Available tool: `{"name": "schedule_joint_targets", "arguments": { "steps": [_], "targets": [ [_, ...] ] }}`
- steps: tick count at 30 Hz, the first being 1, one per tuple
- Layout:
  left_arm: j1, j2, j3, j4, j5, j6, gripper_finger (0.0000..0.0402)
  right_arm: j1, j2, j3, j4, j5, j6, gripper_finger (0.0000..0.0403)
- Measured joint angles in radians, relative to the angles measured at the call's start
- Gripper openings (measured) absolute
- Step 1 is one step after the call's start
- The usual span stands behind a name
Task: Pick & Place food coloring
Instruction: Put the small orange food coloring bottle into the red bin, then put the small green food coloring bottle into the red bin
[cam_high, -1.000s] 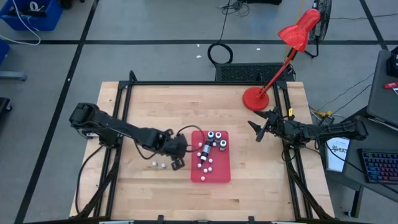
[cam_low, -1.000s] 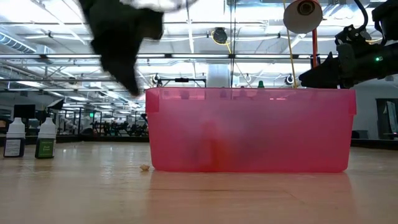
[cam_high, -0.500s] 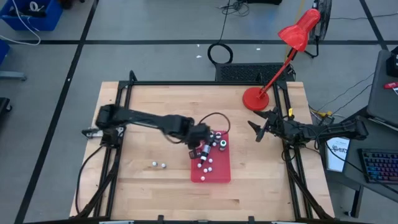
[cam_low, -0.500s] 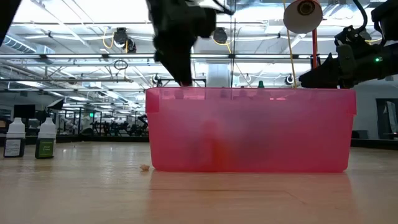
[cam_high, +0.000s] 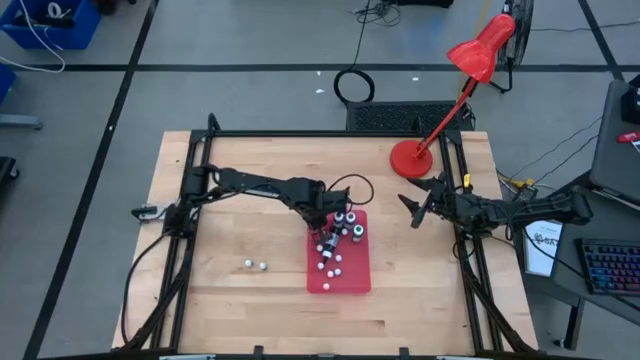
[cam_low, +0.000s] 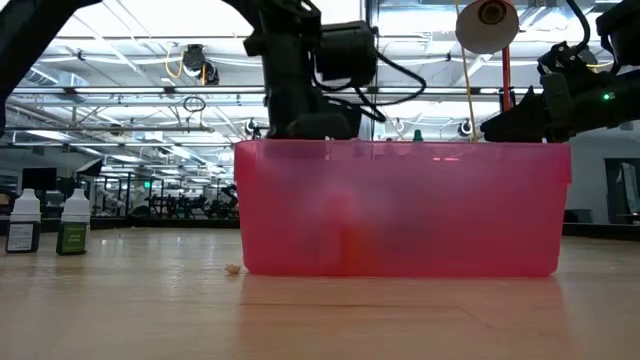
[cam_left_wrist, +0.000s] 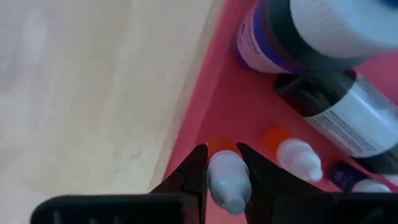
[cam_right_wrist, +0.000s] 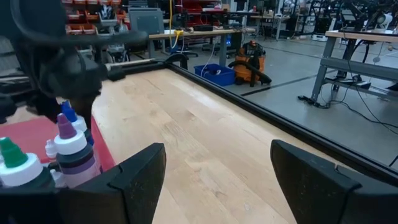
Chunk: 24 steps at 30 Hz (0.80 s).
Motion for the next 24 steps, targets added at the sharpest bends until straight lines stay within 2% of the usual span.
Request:
{"name": "schedule_joint_targets", "arguments": {
  "steps": [14,24],
  "targets": [
    [-0.024,0.067,0.001,0.027,0.060,-0.005,0.0069,0.000,0.003,0.000,0.000,-0.001,0.000,0.0279],
    [-0.030,0.065,0.001,0.026,0.063,0.000,0.0178,0.000,0.007,0.000,0.000,-0.002,0.001,0.0279]
  ]
}}
